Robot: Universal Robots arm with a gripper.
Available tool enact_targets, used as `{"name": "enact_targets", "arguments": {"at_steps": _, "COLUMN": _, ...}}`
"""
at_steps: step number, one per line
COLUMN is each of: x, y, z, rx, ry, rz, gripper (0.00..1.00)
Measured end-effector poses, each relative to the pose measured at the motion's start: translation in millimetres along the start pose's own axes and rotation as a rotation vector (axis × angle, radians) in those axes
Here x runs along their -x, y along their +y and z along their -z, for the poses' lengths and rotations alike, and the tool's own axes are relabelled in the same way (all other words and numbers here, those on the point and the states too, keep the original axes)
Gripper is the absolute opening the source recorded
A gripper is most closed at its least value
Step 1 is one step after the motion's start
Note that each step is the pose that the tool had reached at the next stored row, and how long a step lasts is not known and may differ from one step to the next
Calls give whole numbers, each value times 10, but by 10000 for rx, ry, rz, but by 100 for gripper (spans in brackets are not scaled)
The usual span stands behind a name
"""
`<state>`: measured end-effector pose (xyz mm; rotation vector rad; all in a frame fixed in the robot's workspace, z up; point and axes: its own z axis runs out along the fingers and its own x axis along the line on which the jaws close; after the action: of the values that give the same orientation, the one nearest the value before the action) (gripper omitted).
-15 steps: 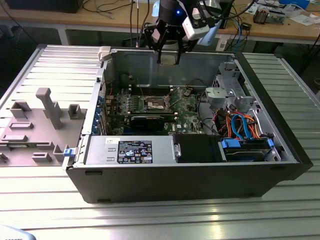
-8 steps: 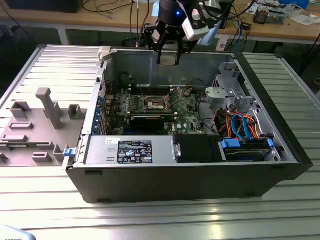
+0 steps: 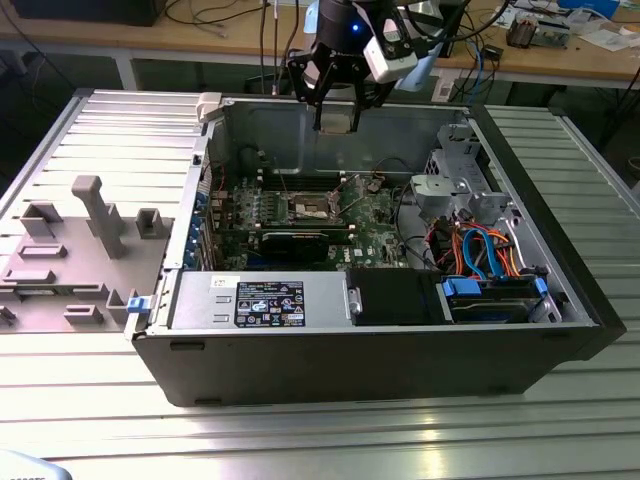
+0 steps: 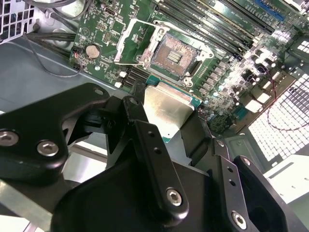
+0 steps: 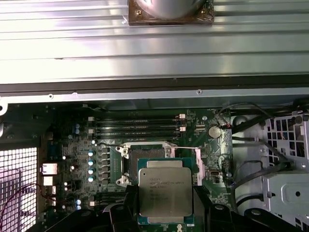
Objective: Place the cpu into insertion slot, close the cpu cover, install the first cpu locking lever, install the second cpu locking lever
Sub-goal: 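Place the cpu into insertion slot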
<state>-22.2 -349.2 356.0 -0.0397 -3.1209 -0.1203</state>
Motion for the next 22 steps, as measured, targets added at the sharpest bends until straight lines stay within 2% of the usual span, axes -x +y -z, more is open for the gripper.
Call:
{"name": "enact_targets", "arguments": {"at_steps": 12, "x": 0, "y": -2, "z": -23, "rx": -5, "ry": 0, "rz": 0, "gripper": 54}}
{"name": "enact_targets", "arguments": {"at_steps": 14, "x": -2, "y": -6, "z": -74, "rx": -3, "ry": 0, "rz": 0, "gripper": 54}}
{"name": "enact_targets", "arguments": {"at_steps": 22, "x": -2, "y": -7, "z": -93, "rx": -4, "ry": 0, "rz": 0, "gripper": 54}}
